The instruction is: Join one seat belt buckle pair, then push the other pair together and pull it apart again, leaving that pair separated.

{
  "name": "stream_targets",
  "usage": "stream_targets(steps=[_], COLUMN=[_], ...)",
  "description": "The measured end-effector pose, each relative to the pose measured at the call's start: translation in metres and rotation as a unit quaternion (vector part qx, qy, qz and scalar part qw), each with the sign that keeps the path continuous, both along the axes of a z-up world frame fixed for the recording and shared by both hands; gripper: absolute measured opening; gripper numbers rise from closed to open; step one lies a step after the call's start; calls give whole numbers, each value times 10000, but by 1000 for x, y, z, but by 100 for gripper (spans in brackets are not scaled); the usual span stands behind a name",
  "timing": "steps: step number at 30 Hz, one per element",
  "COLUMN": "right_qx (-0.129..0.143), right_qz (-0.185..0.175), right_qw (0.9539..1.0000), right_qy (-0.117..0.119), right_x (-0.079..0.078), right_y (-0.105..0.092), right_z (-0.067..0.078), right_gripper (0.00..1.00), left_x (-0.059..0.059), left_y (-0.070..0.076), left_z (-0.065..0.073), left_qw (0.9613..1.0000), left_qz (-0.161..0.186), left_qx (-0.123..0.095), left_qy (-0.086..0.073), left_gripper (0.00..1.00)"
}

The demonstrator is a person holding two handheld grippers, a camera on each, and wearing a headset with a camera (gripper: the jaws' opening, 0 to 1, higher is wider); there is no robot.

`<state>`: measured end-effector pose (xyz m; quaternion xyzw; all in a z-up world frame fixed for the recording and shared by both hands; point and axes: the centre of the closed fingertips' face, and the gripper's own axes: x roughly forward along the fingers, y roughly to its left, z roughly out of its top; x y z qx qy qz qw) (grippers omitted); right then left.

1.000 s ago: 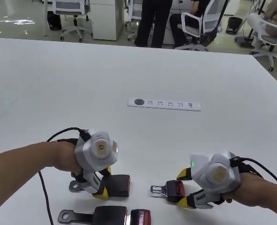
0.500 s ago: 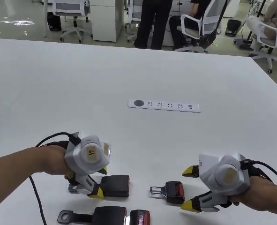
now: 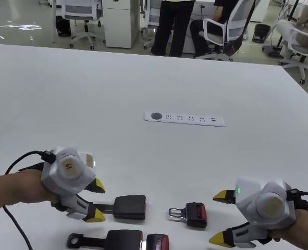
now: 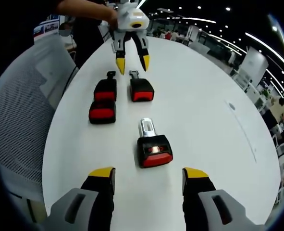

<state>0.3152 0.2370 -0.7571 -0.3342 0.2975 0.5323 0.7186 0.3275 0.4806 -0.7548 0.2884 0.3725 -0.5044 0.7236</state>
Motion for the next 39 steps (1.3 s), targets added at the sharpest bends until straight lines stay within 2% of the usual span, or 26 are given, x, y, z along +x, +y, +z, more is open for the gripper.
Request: stream_targets(steps=[4, 7, 10, 12, 13, 14, 15, 16, 17, 18, 20, 22, 24, 26, 30, 32, 35, 36, 38, 39], right_qx=[178, 331, 412, 500, 557, 661, 752, 920, 1045, 1201, 1287, 1431, 1484, 1574, 1748, 1816, 1906, 1892, 1906, 1946], right_qz=[-161, -239, -309, -418, -470, -599, -695, -856, -970, -1026, -1108, -1246, -1329, -1436, -1582, -1664, -1782, -1800, -1808, -1795], right_qw=[9997, 9991, 9987, 9979, 9973, 9960, 9947, 9920, 9898, 9874, 9854, 9818, 9799, 9770, 9718, 9692, 9652, 9652, 9648, 9642], right_qy=[36, 69, 56, 51, 44, -59, -112, -81, -74, -89, -107, -68, -78, -77, -68, -57, -158, -160, -132, -135], right_x=[-5, -12, -16, -20, -21, -19, -18, -19, -20, -22, -25, -30, -32, -36, -47, -50, -54, -55, -59, -61], right_y=[-1, 0, -1, 0, 0, 1, 1, 3, 4, 6, 6, 8, 8, 9, 13, 14, 13, 13, 13, 14], right_z=[3, 5, 6, 7, 8, 11, 13, 17, 20, 23, 24, 25, 25, 25, 28, 29, 29, 27, 26, 27], right_gripper=[56, 61, 62, 63, 63, 63, 64, 65, 67, 69, 72, 75, 76, 80, 84, 85, 88, 90, 91, 91], left_x=[-11, -19, -28, -32, -33, -34, -37, -39, -42, -47, -50, -54, -56, -61, -69, -71, -77, -78, -77, -80], left_y=[0, 5, 9, 8, 10, 11, 11, 13, 12, 14, 19, 19, 19, 18, 14, 16, 11, 12, 19, 12], left_z=[6, 8, 10, 12, 14, 17, 20, 22, 24, 25, 25, 28, 29, 27, 26, 23, 26, 26, 20, 26], left_qw=[9986, 9967, 9930, 9901, 9891, 9868, 9845, 9805, 9783, 9776, 9759, 9719, 9670, 9647, 9613, 9572, 9551, 9532, 9508, 9507], left_qz=[375, 565, 787, 953, 984, 1042, 1114, 1271, 1336, 1345, 1399, 1519, 1676, 1725, 1761, 1854, 1882, 1890, 1941, 1950], left_qx=[-381, -584, -880, -1032, -1096, -1224, -1336, -1477, -1561, -1589, -1640, -1749, -1868, -1940, -2040, -2138, -2193, -2240, -2292, -2280], left_qy=[32, 63, 43, -8, -84, -199, -229, -253, -276, -294, -344, -429, -443, -435, -574, -611, -652, -737, -763, -788], left_gripper=[44, 47, 50, 52, 52, 53, 55, 56, 58, 59, 62, 63, 66, 69, 75, 78, 84, 86, 88, 88])
